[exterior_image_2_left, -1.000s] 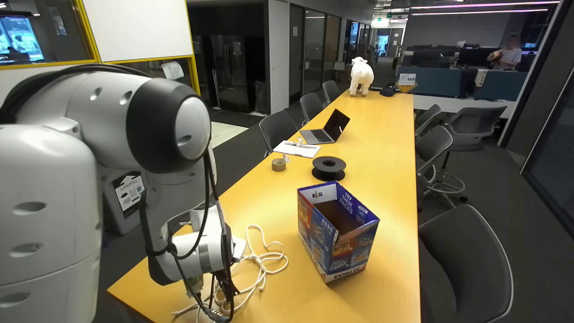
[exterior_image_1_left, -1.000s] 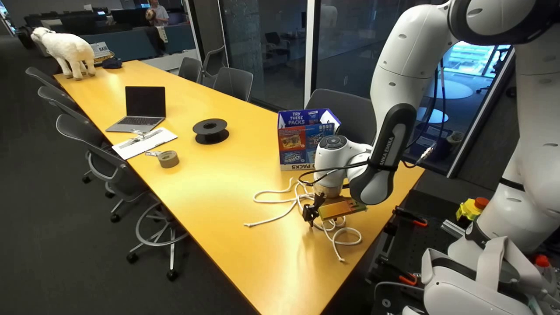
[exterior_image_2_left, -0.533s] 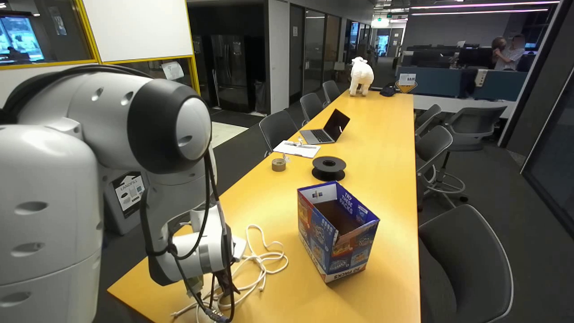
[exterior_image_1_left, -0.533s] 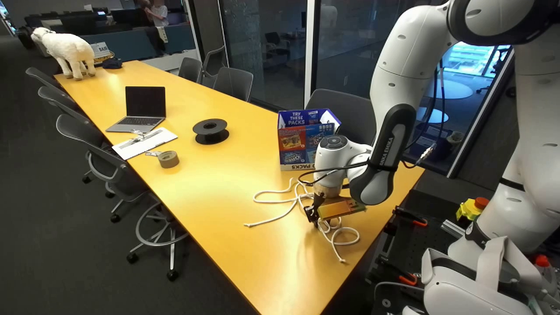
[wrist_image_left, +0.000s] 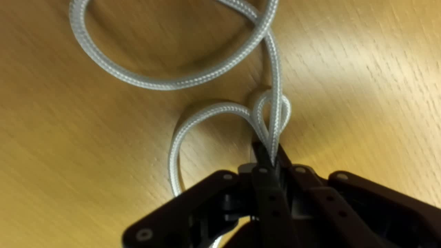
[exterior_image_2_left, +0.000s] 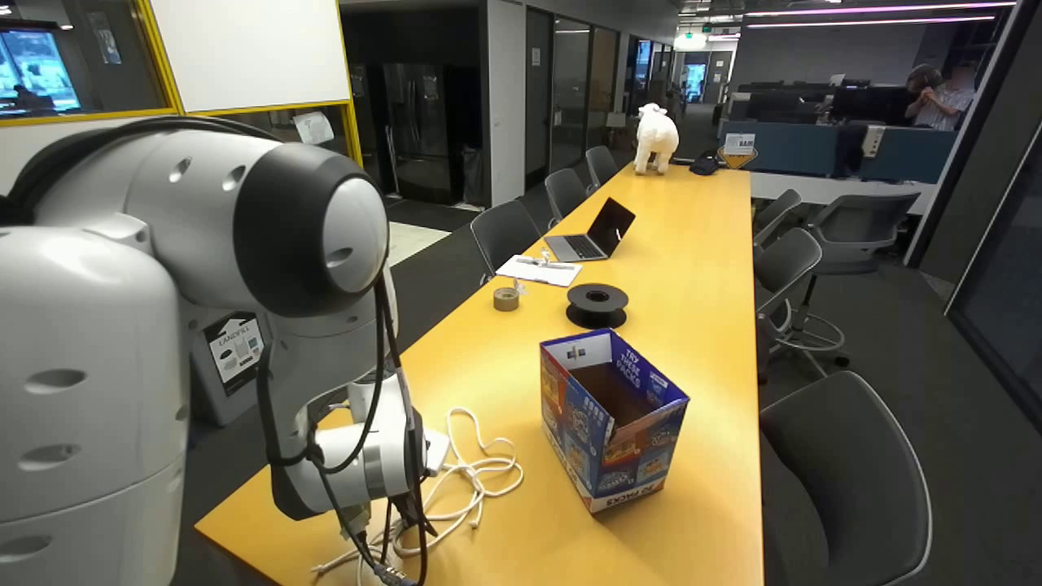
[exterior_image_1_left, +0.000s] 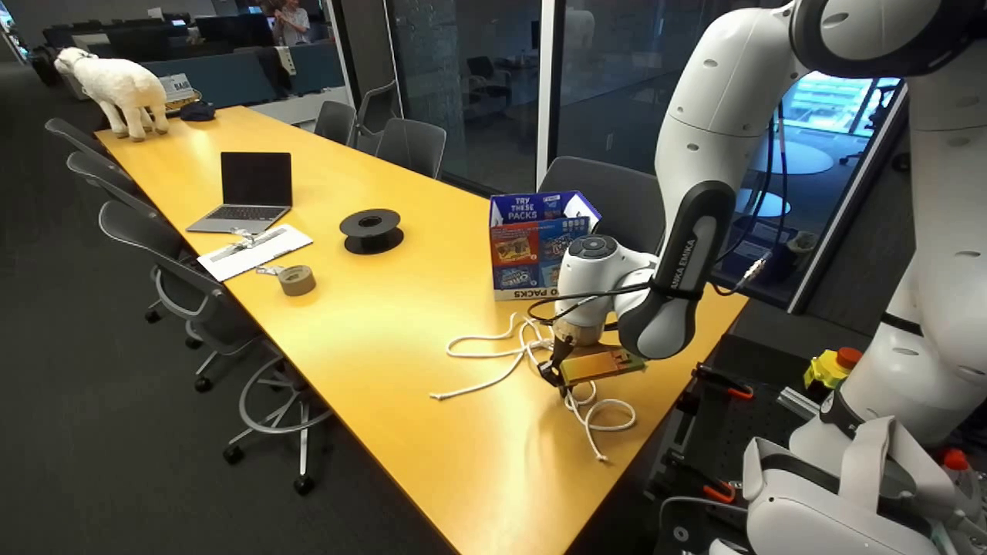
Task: Pick up the ropes from the table and put them in the box
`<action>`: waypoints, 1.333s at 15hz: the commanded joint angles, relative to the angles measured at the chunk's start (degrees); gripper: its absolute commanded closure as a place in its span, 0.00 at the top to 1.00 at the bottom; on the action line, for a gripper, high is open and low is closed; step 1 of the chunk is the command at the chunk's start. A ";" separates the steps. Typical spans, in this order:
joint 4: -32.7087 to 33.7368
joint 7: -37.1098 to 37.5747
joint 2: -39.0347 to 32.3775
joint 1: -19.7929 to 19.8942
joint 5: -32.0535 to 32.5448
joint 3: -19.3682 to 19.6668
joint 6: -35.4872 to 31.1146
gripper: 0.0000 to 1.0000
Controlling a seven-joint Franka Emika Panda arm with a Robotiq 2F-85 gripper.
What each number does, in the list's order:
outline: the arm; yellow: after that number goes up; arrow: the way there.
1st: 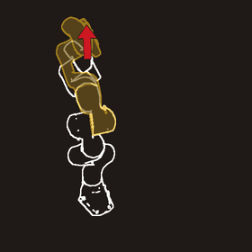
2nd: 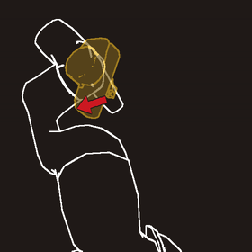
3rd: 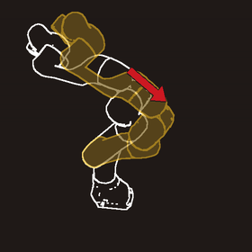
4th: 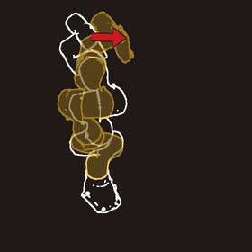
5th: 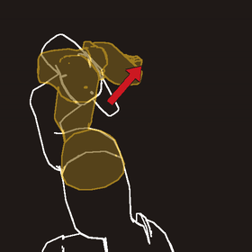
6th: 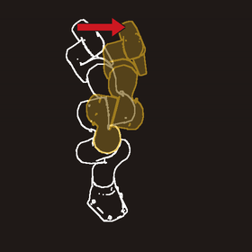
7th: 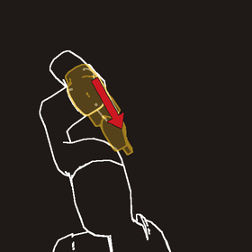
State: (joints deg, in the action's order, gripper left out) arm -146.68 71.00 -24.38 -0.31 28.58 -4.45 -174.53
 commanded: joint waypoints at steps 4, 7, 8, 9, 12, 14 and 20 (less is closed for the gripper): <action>2.96 2.33 -6.29 3.36 -3.74 -1.20 -13.83 0.09; 6.28 2.62 -6.99 -2.00 -5.69 4.24 -17.57 0.07; 7.61 2.30 -7.25 -3.89 -6.74 6.29 -18.52 0.07; 9.19 2.01 -7.76 -4.63 -7.64 7.41 -19.64 0.07; 13.06 1.06 -8.55 -7.32 -9.85 11.48 -23.30 0.07; 15.12 -0.01 -8.29 -9.67 -11.13 15.10 -25.00 0.07; 22.23 -6.10 -4.94 -23.33 -16.61 33.01 -23.76 0.07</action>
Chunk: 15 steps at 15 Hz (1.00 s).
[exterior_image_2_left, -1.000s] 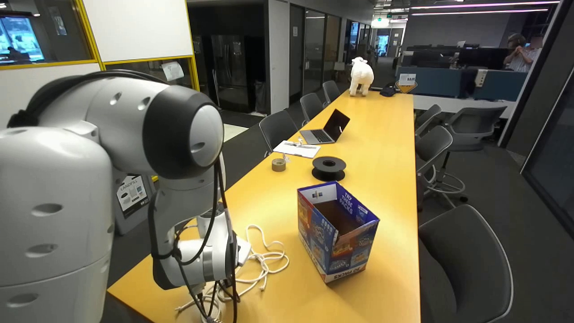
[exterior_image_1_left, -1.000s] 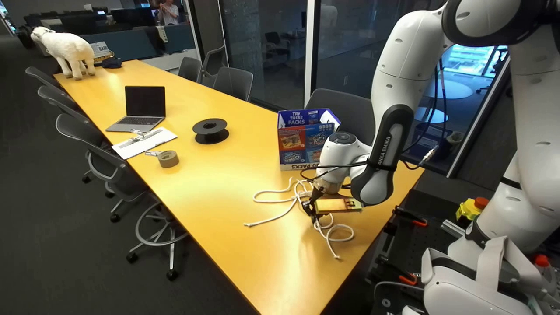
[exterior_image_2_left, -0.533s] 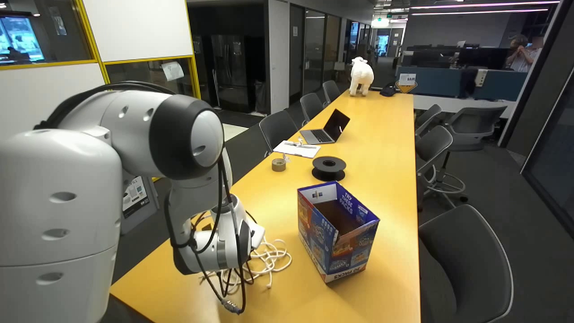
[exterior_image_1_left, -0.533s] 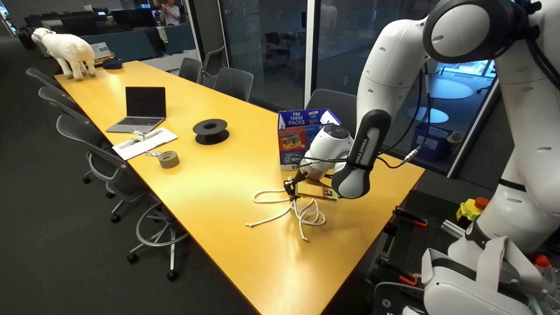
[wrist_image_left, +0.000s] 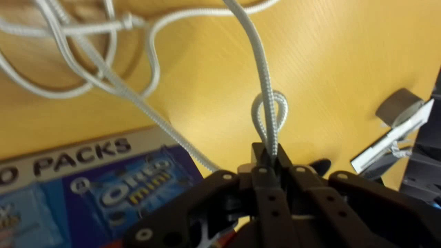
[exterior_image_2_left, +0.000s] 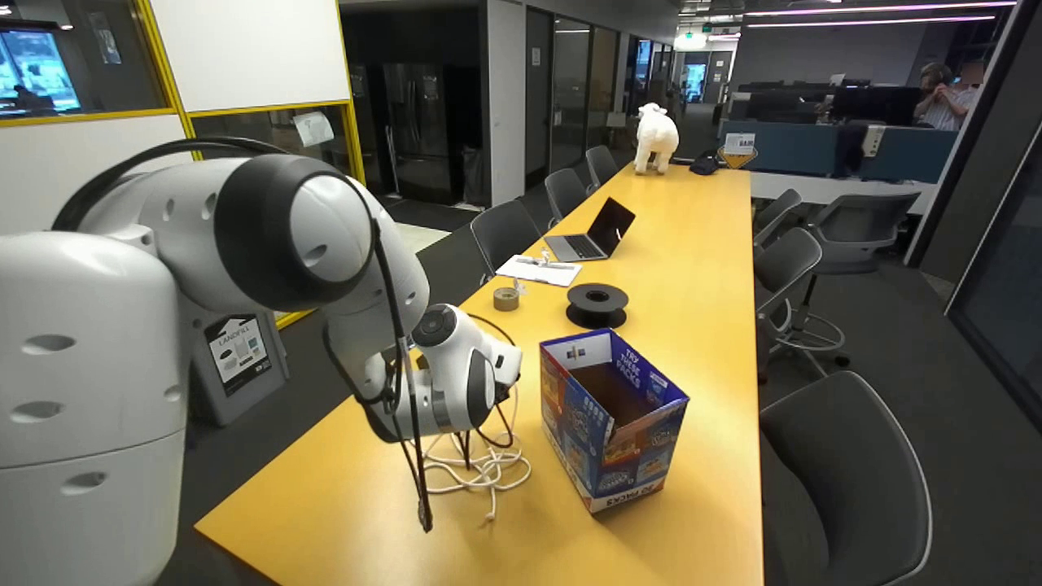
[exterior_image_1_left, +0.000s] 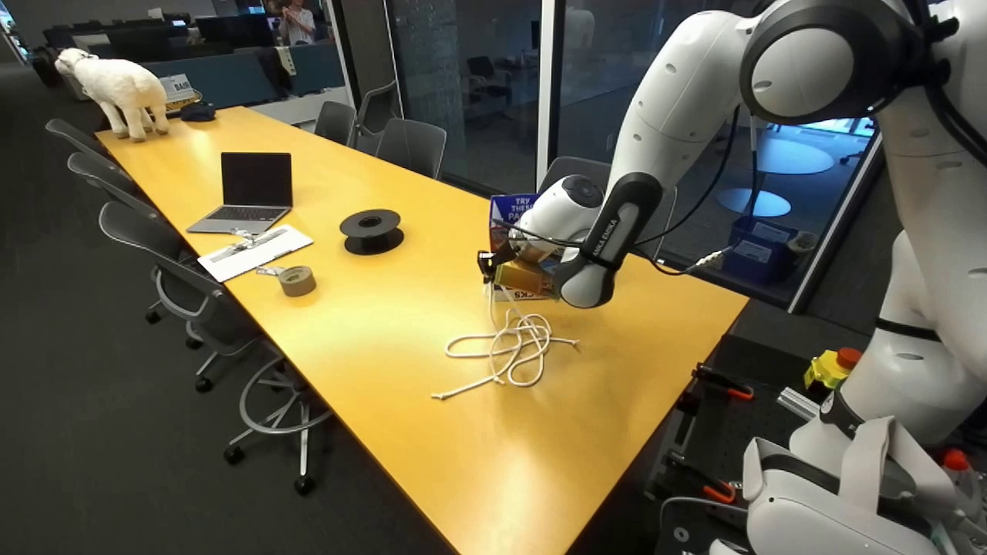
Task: Pick up the ropes from the table and put them in the box
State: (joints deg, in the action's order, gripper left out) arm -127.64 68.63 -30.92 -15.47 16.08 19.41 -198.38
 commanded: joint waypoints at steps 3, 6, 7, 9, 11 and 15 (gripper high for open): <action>7.62 -7.25 1.90 -18.69 -9.19 21.42 1.97 0.07; 12.90 -9.45 -0.10 -29.74 -14.55 34.57 6.73 0.07; 14.54 -9.04 -1.06 -33.17 -15.35 38.92 9.04 0.06; 18.48 -7.89 -3.87 -39.29 -16.93 47.41 14.77 0.06; 21.03 -5.60 -6.36 -44.93 -16.40 55.20 20.53 0.06; 26.70 -4.29 -12.79 -51.35 -18.84 66.40 31.36 0.06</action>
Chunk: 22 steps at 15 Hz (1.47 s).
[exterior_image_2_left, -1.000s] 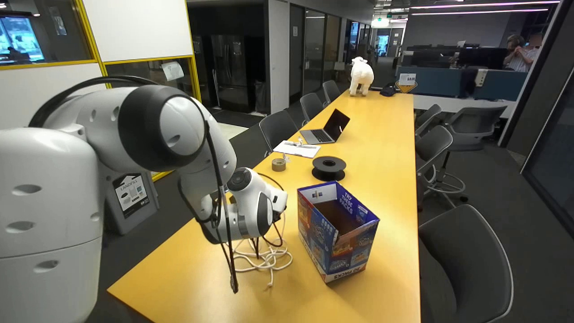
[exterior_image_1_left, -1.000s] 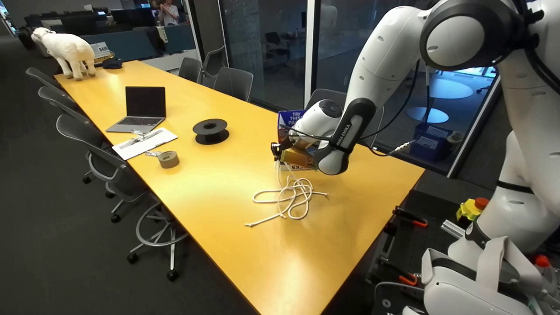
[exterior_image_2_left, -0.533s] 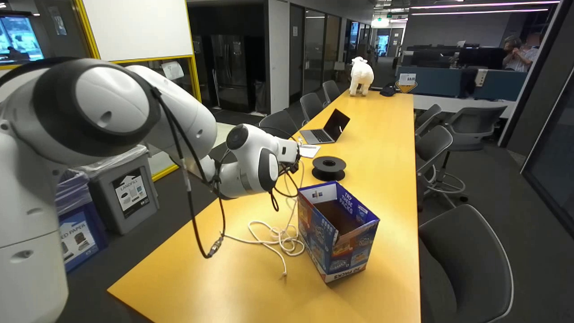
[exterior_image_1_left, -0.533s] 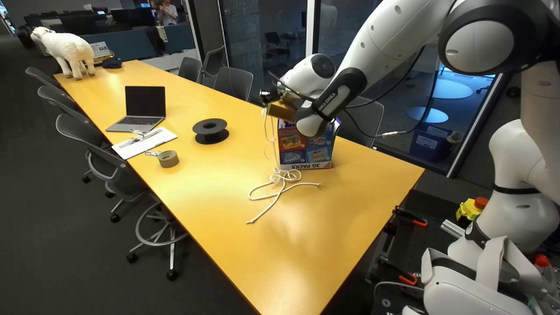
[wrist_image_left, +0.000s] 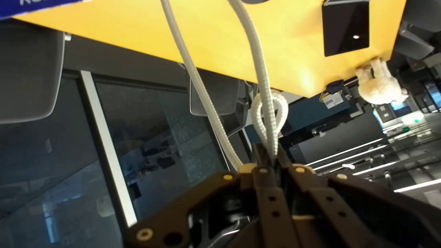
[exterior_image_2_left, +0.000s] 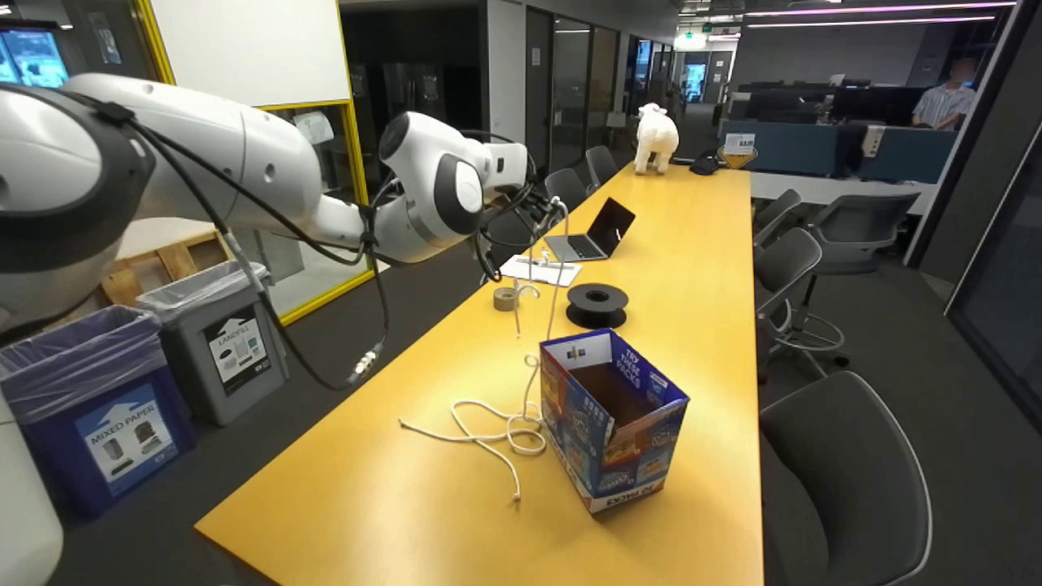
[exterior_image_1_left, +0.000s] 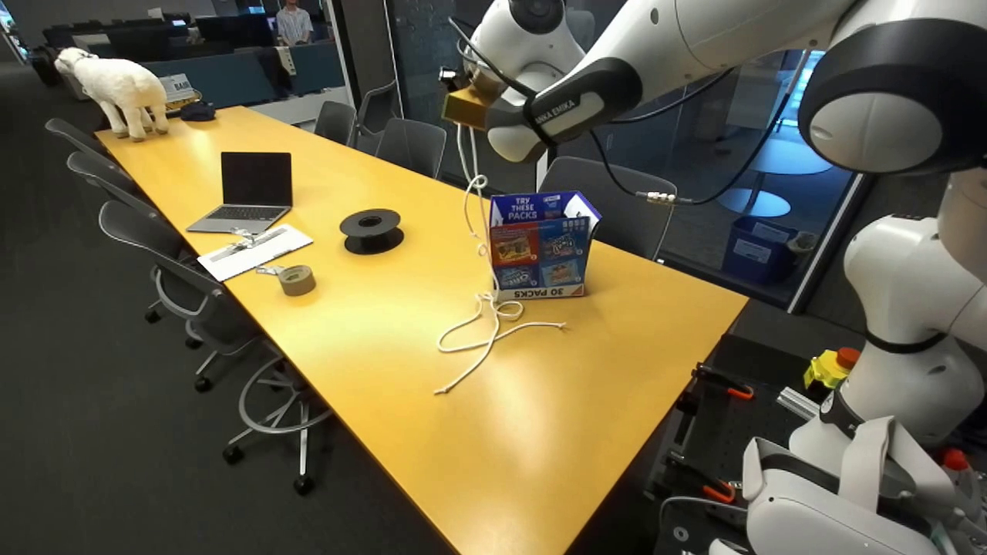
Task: Pick up the ropes from the table and put them in the box
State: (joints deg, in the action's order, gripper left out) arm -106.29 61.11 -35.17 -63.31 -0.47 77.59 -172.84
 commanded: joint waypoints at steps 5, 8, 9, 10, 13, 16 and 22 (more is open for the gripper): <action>11.85 7.65 -14.62 -3.92 -0.66 15.42 16.01 0.06; 14.43 9.99 -16.75 -3.23 0.48 19.18 21.61 0.06; 15.35 10.53 -17.21 -2.67 0.90 20.24 23.38 0.06; 16.31 11.17 -17.84 -2.03 1.39 21.15 25.23 0.06; 19.66 12.65 -18.94 0.59 3.28 23.18 30.33 0.06; 24.13 14.00 -19.61 3.61 5.84 24.71 35.54 0.06; 36.40 16.60 -20.18 9.65 12.77 24.67 47.02 0.06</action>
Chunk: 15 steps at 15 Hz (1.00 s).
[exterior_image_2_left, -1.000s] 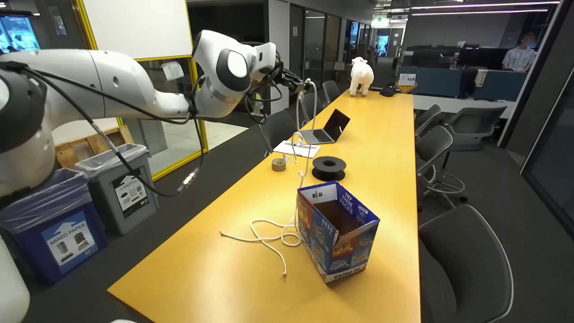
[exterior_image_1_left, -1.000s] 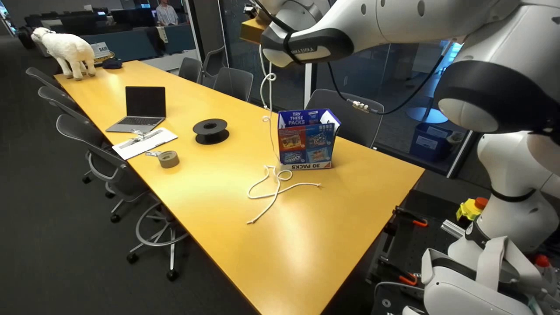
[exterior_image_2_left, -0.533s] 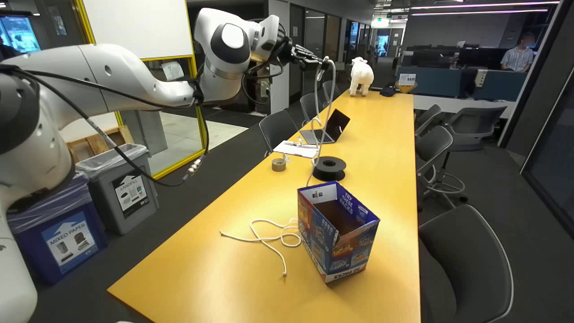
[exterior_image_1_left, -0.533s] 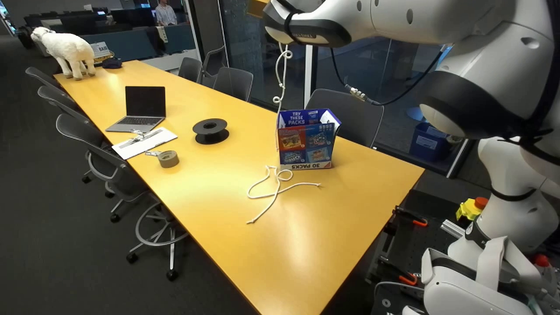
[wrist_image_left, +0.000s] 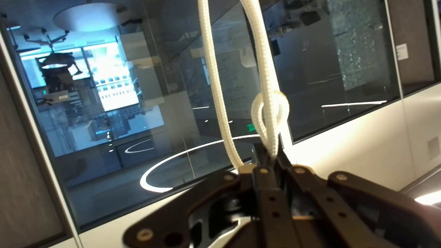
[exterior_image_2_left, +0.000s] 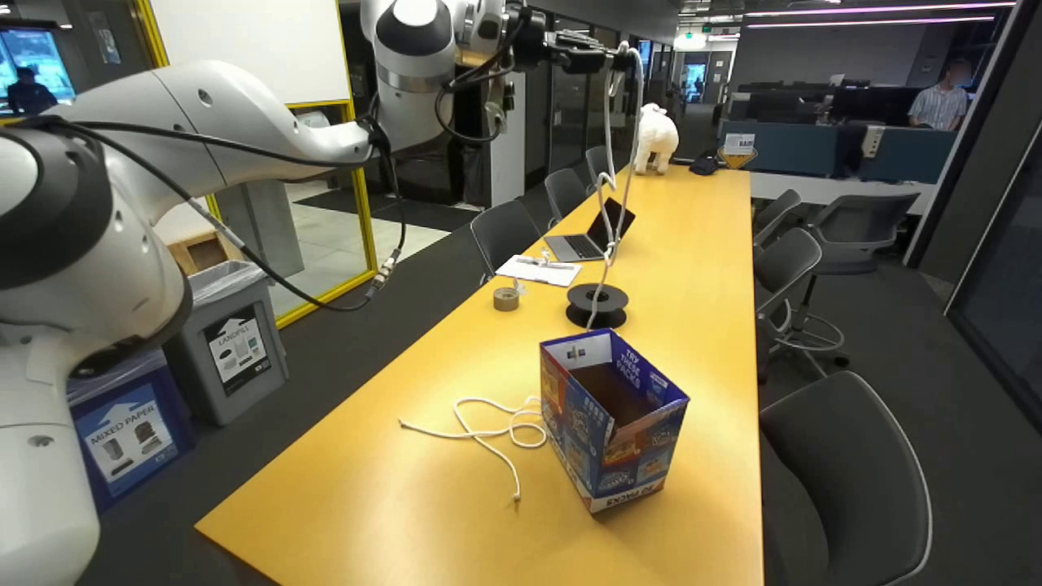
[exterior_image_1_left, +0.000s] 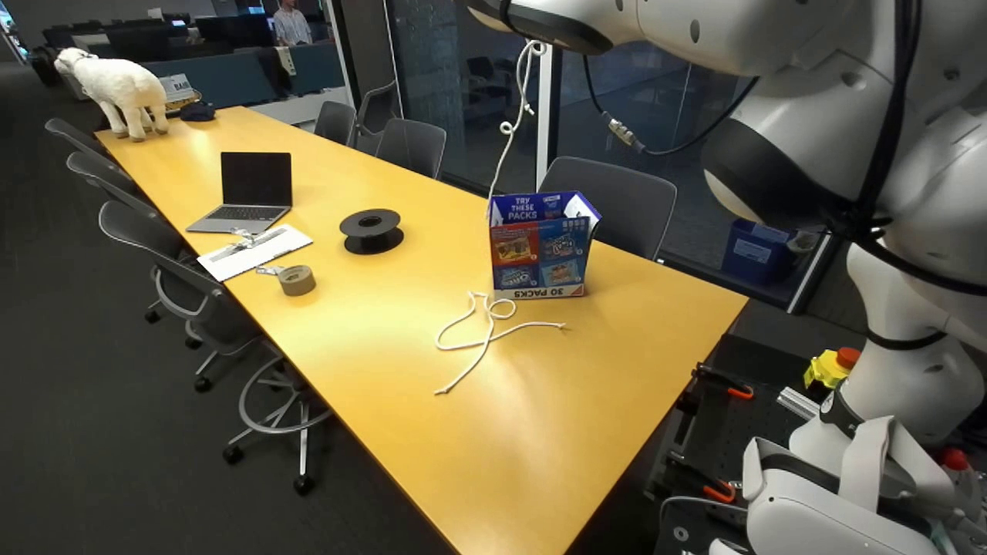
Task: Pick up the ropes from the table and put them in the box
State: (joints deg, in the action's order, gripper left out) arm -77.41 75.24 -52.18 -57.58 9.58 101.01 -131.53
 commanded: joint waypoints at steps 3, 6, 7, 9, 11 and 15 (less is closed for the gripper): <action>12.30 3.09 -3.48 5.65 6.25 0.43 11.38 0.06; 15.61 2.28 -5.09 7.54 7.25 0.79 15.80 0.06; 17.19 2.31 -5.62 8.45 7.77 1.11 17.77 0.06; 20.08 1.73 -6.12 10.36 8.89 1.26 21.43 0.06; 21.12 1.56 -6.36 11.20 10.23 1.53 23.66 0.06; 20.23 1.03 -5.62 12.06 11.34 0.30 23.33 0.06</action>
State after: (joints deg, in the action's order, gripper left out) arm -58.81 76.59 -56.88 -47.57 19.90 100.86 -108.61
